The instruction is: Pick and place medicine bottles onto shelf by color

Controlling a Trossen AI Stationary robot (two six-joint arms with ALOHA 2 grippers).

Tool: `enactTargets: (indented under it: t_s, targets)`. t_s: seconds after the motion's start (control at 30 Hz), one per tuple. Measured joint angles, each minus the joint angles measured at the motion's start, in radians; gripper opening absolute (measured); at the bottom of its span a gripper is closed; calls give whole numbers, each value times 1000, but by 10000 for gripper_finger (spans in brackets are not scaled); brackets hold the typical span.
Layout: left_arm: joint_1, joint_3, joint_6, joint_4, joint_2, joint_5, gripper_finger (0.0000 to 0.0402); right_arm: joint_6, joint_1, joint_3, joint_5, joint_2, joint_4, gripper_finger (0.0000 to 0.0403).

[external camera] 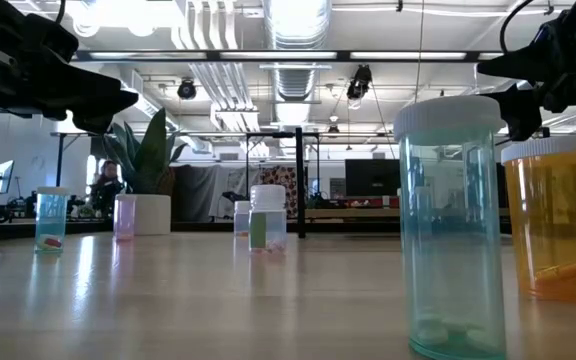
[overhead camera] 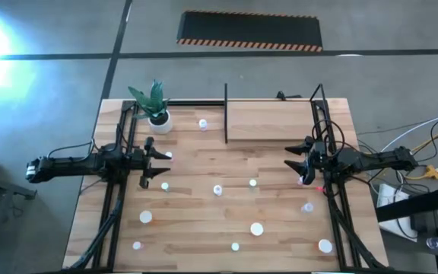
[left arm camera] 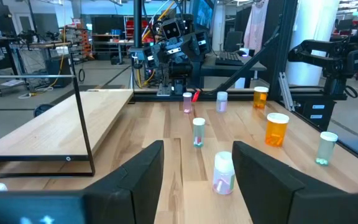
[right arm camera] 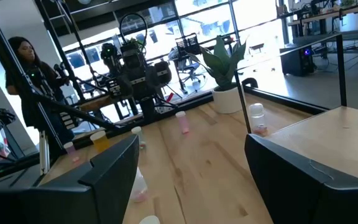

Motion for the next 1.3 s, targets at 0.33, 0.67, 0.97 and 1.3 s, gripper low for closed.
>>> enactTargets:
  t_s: [0.33,0.67,0.97,1.3]
  targets:
    - [0,0,167,78,0,-1,176,0,0,0,0,0,0,283]
    - [0,0,-37,482,12,-54,176,0,0,0,0,0,0,283]
    - [0,74,-10,390,195,-219,176,0,0,0,0,0,0,283]
    - [0,150,26,553,593,-293,176,0,0,0,0,0,0,283]
